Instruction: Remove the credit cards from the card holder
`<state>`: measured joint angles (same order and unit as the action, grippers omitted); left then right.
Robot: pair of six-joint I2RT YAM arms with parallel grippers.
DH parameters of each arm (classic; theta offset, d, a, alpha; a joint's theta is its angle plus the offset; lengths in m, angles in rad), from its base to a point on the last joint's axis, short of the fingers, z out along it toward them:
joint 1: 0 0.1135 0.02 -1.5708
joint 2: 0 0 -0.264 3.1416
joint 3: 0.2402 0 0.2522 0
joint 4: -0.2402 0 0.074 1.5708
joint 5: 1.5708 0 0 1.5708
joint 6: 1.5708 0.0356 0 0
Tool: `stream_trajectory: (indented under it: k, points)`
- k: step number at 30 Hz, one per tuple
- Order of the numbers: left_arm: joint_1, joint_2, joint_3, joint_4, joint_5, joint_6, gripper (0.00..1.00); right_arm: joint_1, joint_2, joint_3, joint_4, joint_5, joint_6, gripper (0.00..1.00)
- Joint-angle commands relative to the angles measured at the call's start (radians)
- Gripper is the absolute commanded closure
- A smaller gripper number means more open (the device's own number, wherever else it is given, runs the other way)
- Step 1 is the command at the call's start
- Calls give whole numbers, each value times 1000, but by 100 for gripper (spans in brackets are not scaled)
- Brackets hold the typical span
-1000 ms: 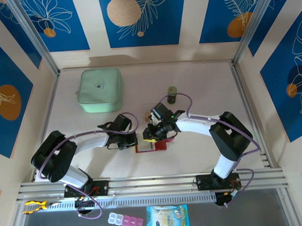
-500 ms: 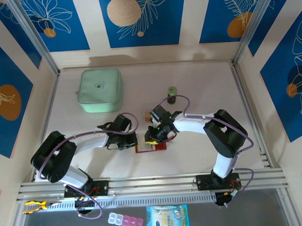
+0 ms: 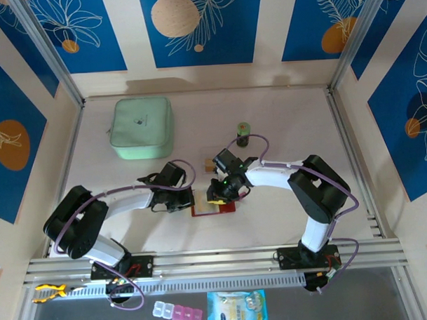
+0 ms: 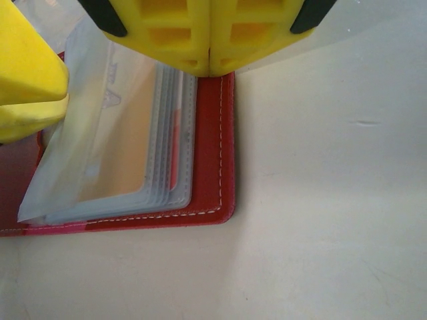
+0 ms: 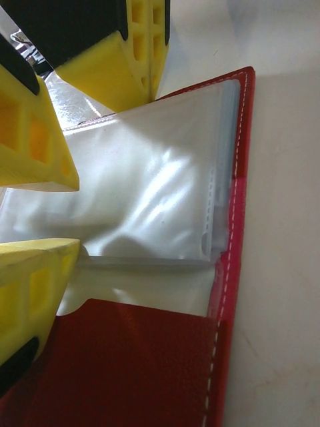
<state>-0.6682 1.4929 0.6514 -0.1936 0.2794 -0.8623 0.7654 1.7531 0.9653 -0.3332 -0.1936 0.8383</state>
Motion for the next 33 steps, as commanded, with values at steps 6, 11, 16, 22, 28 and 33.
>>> stream_trajectory:
  k: [6,11,16,22,28,33]
  points:
    - [-6,-57,10,-79,-28,11,94,-6,-11,-28,-12,-1,-12,76]
    - [-7,-125,25,-94,-35,1,91,-12,-23,-44,-2,-7,-10,78]
    - [-11,-140,29,-38,16,-32,83,-24,-23,-60,16,-22,-8,80]
    - [-40,-98,33,57,61,-81,76,-31,-32,-82,41,-37,1,81]
    - [-62,-36,34,119,80,-111,74,-31,-39,-89,49,-41,6,82]
    - [-71,-4,30,157,89,-129,74,-31,-46,-94,49,-42,8,82]
